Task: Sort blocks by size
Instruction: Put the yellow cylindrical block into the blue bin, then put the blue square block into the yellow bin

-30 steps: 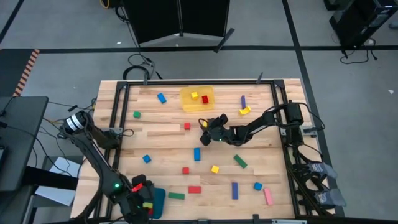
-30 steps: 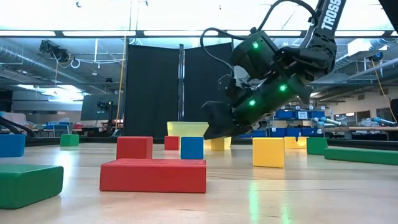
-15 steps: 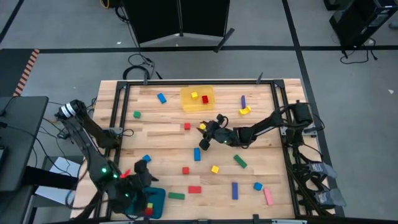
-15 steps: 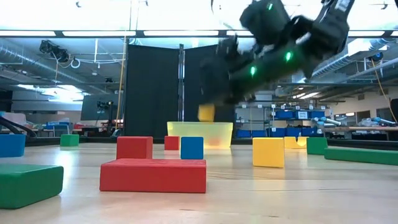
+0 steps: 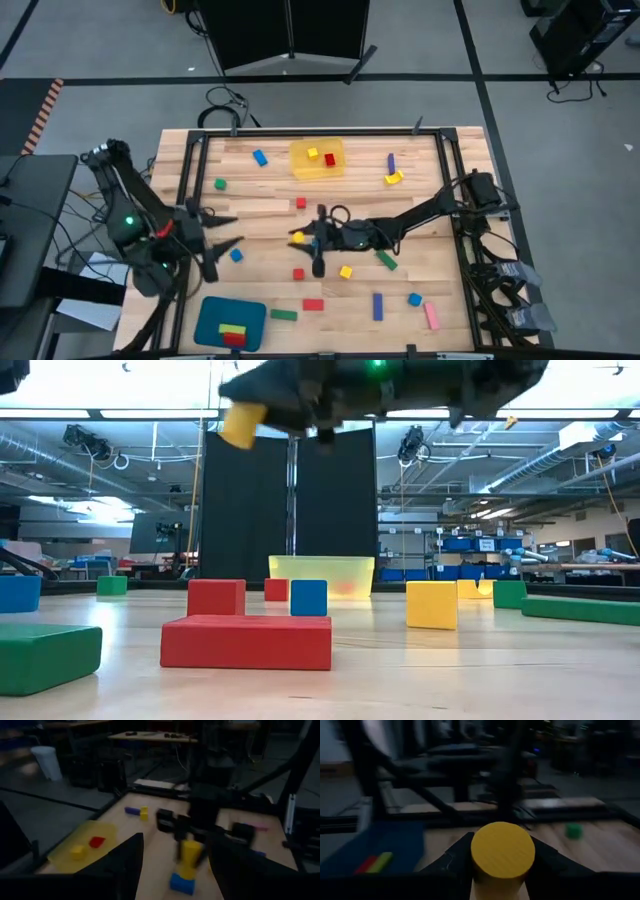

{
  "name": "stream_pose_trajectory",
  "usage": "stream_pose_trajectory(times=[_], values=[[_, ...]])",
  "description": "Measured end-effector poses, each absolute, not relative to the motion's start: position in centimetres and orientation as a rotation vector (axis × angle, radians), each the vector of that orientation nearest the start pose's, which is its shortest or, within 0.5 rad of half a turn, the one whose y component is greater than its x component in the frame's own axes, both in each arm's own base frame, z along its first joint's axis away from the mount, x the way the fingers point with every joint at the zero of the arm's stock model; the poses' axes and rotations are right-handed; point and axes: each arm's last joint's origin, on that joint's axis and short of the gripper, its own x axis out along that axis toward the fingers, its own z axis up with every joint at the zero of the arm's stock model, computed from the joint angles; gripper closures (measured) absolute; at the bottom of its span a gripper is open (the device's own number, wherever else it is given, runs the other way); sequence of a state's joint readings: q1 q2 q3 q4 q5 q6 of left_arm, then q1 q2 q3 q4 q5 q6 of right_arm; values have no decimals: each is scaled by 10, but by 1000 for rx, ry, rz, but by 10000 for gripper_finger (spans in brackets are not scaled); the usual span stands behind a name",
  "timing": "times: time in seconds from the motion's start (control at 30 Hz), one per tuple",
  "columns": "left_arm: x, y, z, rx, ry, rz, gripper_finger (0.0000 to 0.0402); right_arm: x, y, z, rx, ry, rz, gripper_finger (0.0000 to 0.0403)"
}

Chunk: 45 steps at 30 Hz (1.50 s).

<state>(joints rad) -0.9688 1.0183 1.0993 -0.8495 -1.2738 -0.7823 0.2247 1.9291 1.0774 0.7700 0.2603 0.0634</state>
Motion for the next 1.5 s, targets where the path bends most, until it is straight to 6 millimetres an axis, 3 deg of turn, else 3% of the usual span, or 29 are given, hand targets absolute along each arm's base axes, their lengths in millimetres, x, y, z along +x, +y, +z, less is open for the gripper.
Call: stream_pose_trajectory(times=[0.13,0.33,0.63,0.87,0.97,1.07,1.17,1.23,1.37,1.5], values=[[108,-107,354,-53,167,445,179,427,88,199,48,52,99,266],[84,-71,348,-182,90,505,179,475,104,191,102,78,291,266],[65,-44,332,-314,70,488,179,529,181,188,95,196,469,266],[60,-38,322,-340,123,446,179,558,218,174,140,218,395,266],[61,-39,322,-353,150,424,179,565,222,157,178,228,343,245],[61,-40,321,-359,182,401,179,563,222,147,208,238,315,156],[61,-40,321,-361,193,393,179,562,222,158,212,215,296,80],[61,-40,321,-352,194,392,179,561,223,172,172,174,293,53],[61,-40,321,-308,201,386,179,555,225,197,50,118,180,46],[61,-40,322,-246,194,394,179,550,213,213,-63,115,62,83]])
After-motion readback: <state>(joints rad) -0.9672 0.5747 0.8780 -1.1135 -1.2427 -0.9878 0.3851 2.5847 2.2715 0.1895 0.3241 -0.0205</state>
